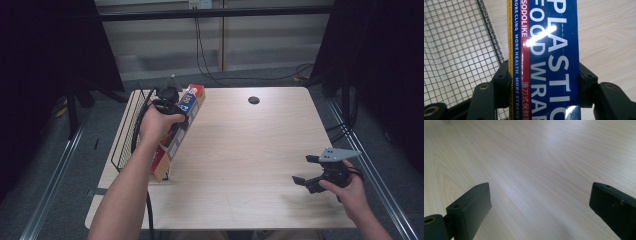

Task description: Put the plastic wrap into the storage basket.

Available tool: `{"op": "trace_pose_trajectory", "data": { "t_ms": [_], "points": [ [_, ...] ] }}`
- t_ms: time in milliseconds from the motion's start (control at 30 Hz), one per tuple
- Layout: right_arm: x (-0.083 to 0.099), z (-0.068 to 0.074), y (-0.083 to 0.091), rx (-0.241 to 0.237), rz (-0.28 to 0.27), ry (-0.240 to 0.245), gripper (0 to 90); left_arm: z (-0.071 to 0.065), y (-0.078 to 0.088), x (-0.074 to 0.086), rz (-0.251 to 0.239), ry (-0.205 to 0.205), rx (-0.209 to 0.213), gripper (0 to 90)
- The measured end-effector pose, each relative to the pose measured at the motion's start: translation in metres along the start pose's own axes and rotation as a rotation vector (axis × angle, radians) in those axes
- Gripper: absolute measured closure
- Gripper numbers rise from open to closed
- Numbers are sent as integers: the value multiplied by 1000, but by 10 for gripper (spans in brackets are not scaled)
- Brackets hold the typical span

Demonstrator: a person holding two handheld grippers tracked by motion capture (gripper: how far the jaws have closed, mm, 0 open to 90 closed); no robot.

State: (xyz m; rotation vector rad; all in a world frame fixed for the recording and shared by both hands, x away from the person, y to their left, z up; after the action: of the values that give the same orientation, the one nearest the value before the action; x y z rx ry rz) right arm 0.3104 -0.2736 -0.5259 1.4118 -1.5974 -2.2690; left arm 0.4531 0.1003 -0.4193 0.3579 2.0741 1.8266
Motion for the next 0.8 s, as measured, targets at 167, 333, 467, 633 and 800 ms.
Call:
{"op": "trace_pose_trajectory", "data": {
  "t_ms": [167, 333, 467, 633, 800],
  "points": [
    [0, -1, 1, 0, -5, -3, 35, 10, 4, 3, -4, 23, -14, 432],
    [0, 0, 1, 0, -5, -3, 34, 17, 6, 6, -10, 47, -15, 433],
    [0, 0, 0, -2, -3, -3, 34, 25, 7, 9, -3, 63, -20, 432],
    [0, 1, 0, -3, -3, -4, 33, 34, 7, 12, -8, 99, -16, 433],
    [1, 0, 0, 0, 3, -4, 33, 43, 6, 15, -5, 123, -35, 433]
  ]
}}
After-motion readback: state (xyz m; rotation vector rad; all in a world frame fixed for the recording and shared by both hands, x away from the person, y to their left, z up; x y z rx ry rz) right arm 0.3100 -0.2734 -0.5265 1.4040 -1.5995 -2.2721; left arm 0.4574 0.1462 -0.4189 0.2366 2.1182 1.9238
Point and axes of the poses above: each handheld gripper's, and its own axes: y roughly backward along the jaws, x roughly out of its underside, z roughly to its left, the point moved 10 cm from there along -y, roughly forward along the jaws, and after that the axes turned 13 degrees about z, right-handed, at the moved point
